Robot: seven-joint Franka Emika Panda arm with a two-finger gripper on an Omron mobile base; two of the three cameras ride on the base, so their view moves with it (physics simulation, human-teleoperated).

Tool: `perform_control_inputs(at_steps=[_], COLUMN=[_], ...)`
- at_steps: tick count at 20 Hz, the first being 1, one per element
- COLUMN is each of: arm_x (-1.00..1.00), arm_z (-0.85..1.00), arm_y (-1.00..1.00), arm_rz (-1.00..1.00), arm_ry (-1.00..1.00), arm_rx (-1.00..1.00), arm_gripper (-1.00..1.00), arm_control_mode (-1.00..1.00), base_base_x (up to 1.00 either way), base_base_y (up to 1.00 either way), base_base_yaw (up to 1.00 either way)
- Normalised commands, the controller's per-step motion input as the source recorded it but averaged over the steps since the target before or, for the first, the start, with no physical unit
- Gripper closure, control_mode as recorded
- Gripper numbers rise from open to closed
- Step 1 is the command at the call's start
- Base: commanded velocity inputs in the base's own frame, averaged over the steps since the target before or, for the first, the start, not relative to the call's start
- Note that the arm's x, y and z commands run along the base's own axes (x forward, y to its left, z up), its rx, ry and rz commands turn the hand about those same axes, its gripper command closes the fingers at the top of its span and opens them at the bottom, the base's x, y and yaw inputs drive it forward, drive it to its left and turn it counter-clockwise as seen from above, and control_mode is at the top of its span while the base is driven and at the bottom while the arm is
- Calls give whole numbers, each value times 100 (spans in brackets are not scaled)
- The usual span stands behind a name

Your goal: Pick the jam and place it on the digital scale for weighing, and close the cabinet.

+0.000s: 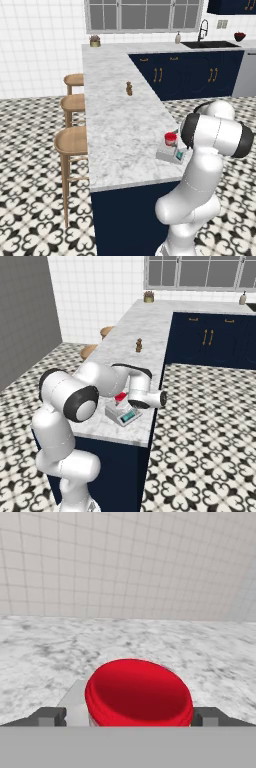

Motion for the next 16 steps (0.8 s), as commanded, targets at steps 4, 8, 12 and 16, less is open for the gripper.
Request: perform_control_inputs(at_steps=[4, 8, 12, 16], arm_x=[0, 0, 0, -23], arm_z=[0, 0, 0, 3], arm_y=[-4, -35, -52, -38], arm_rz=[0, 0, 0, 0], arm_ry=[-2, -1, -2, -13], arm_rx=[0, 7, 13, 10], arm_gripper=[-100, -100, -100, -100], arm_control_mode=[-100, -100, -100, -100], base_base_x=[0, 0, 0, 0], base_base_y=[0, 0, 0, 0], base_base_yaw=[0, 0, 0, 0])
